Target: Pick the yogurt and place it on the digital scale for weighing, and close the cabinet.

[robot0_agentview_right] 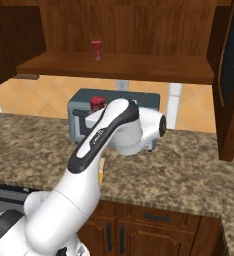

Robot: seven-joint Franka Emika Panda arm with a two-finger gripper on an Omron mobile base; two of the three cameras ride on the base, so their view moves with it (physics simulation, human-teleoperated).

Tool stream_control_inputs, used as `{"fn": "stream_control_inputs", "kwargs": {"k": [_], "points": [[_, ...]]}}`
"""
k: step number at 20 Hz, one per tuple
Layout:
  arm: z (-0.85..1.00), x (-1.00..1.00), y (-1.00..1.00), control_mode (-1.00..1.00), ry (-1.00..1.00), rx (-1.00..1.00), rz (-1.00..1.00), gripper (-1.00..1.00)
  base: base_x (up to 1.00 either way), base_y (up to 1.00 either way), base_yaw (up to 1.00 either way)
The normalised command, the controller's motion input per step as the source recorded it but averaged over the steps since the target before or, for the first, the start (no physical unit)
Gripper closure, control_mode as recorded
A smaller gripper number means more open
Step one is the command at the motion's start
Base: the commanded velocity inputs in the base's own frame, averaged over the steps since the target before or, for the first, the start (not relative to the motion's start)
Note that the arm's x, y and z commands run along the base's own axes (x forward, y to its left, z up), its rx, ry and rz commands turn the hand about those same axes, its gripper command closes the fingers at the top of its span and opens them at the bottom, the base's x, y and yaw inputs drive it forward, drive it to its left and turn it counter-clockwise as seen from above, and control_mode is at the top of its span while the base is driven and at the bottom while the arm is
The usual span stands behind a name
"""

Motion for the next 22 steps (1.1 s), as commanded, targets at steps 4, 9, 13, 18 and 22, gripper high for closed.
{"fn": "stream_control_inputs", "kwargs": {"k": [4,9,13,18,22], "points": [[-0.8,0.0,0.47,-1.0,0.03,0.0,0.31,1.0,0.0,0.0,0.0],[-0.66,0.0,0.39,-1.0,0.0,0.0,0.23,1.0,0.0,0.0,0.0],[-0.72,0.0,0.11,-1.0,0.01,0.0,0.17,1.0,0.0,0.0,0.0],[-0.64,-0.01,0.0,-1.0,0.07,0.0,0.16,1.0,0.0,0.0,0.0],[-0.5,-0.04,0.0,-1.0,0.03,0.0,0.19,1.0,0.0,0.0,0.0]]}}
